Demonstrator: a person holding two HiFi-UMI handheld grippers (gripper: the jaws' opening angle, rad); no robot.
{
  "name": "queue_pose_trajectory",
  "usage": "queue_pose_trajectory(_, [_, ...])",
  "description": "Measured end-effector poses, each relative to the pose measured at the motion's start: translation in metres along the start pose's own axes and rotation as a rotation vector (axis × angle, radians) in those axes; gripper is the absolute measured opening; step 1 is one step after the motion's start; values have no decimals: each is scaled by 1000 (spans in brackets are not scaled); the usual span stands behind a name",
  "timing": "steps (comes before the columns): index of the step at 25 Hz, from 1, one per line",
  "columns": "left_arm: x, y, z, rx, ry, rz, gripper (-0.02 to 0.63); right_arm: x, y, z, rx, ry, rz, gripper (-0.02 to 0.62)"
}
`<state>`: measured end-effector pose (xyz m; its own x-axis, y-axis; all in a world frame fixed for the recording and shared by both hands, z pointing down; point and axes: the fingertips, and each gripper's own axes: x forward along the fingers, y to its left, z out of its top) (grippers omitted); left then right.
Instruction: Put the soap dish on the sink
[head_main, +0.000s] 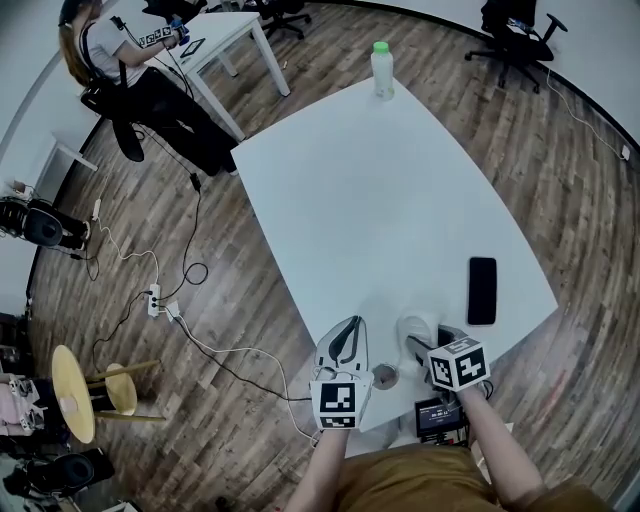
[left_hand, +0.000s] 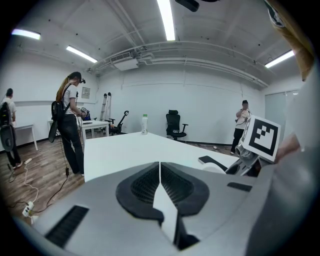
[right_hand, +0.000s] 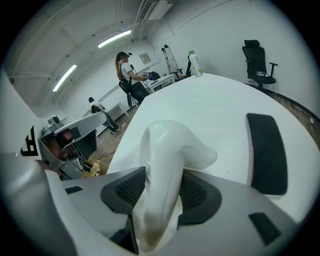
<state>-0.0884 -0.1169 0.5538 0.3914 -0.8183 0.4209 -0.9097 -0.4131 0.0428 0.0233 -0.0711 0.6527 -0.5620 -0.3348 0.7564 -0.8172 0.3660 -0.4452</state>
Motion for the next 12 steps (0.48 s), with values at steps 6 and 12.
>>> queue_pose_trajectory(6, [1, -5, -1, 5, 3, -5, 17, -6, 6, -7, -62, 33, 9, 180])
queue_pose_trajectory(12, [1, -6, 0, 2, 0, -14, 17, -12, 3, -10, -52, 41, 9, 181])
